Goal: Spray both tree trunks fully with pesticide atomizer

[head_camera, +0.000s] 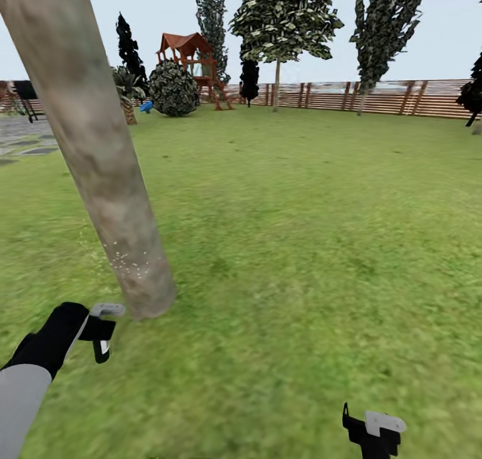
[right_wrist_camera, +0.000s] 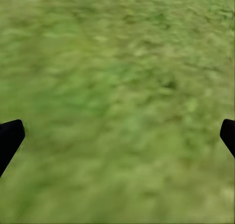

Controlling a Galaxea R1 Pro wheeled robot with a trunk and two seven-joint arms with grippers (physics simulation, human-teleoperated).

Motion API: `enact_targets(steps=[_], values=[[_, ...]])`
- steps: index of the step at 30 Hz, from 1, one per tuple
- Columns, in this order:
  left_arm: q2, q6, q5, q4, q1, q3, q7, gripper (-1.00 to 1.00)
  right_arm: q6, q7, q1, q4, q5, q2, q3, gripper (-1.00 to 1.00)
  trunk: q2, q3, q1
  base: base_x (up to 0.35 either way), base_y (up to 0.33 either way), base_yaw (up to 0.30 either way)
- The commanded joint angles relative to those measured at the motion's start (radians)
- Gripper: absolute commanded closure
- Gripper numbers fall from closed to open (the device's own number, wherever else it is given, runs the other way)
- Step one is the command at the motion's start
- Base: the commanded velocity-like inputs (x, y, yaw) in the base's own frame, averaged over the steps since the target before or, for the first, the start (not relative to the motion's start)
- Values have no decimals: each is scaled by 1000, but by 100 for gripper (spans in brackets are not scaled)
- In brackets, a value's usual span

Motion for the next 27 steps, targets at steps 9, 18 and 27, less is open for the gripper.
enact_targets(steps=[9, 18, 27], values=[[-6, -105, 17, 123, 1, 19, 39, 100, 1, 0, 0, 0, 0, -1, 0, -100, 0, 0, 0, 145, 0, 73], [-34, -256, 57, 285, 8, 86, 111, 100, 0, 0, 0, 0, 0, 0, 0, -100, 0, 0, 0, 306, 0, 0], [-88, -262, 70, 258, 54, 86, 127, 100, 0, 1, 0, 0, 0, 1, 0, -100, 0, 0, 0, 13, 0, 195]])
